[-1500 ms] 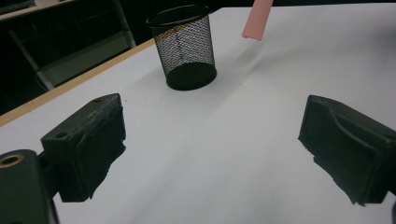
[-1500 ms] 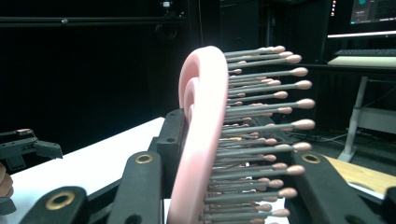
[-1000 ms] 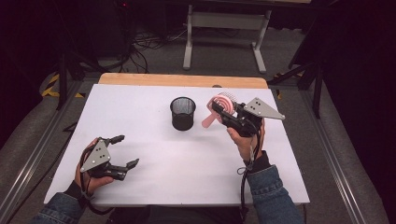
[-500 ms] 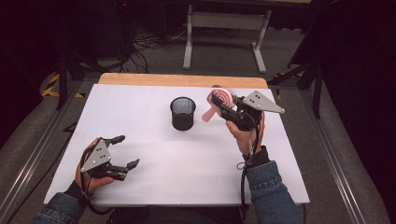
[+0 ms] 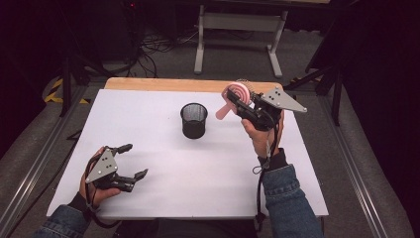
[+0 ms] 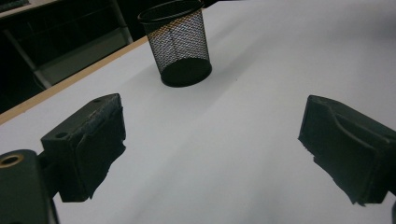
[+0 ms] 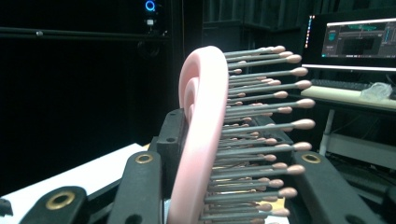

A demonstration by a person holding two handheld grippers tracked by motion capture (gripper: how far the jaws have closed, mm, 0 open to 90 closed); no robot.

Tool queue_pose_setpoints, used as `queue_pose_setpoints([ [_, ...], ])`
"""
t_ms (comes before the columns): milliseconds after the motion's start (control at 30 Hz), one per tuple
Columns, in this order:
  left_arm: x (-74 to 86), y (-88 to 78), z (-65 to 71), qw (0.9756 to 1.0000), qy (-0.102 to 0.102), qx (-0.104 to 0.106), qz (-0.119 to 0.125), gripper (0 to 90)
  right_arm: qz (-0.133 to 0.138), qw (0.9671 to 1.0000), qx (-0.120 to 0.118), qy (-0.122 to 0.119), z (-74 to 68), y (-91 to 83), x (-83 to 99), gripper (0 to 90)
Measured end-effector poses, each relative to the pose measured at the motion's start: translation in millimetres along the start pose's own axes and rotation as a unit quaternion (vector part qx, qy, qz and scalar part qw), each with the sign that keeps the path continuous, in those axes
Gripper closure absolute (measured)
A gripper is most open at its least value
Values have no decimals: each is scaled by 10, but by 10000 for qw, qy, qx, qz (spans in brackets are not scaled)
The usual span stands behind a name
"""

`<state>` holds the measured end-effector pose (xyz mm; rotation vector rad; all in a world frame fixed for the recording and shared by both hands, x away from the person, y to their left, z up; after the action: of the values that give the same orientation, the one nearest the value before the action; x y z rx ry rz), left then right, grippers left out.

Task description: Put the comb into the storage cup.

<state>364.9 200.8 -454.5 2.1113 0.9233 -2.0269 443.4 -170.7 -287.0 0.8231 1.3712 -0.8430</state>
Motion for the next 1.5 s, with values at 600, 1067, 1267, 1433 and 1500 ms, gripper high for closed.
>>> queue_pose_setpoints([
  [600, -1, -17, 5, 10000, -46, 35, 47, 79, 53, 9999, -78, -37, -166, 240, -93, 612],
  [1067, -7, -25, 19, 9999, -23, 67, 73, 77, -24, 10000, -58, 73, -326, 499, 48, 612],
  [1267, -1, -30, 16, 10000, -23, 78, 51, 76, -88, 9999, -33, 106, -355, 575, 129, 612],
  [1433, -2, -33, 20, 10000, -21, 68, 61, 75, -148, 9998, -52, 152, -369, 622, 195, 612],
  [1500, -1, -34, 20, 10000, -20, 74, 63, 75, -200, 9996, -72, 186, -387, 645, 238, 612],
])
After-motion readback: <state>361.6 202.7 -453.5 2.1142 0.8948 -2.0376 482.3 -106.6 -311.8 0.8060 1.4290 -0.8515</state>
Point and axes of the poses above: each handheld gripper's, and its own axes: y roughly forward along the jaws, x roughly out of its underside, z roughly to its right, the point moved 4 cm from there along y, roughly forward along the jaws, and after that the axes turned 10 degrees about x, right-handed, at the moved point
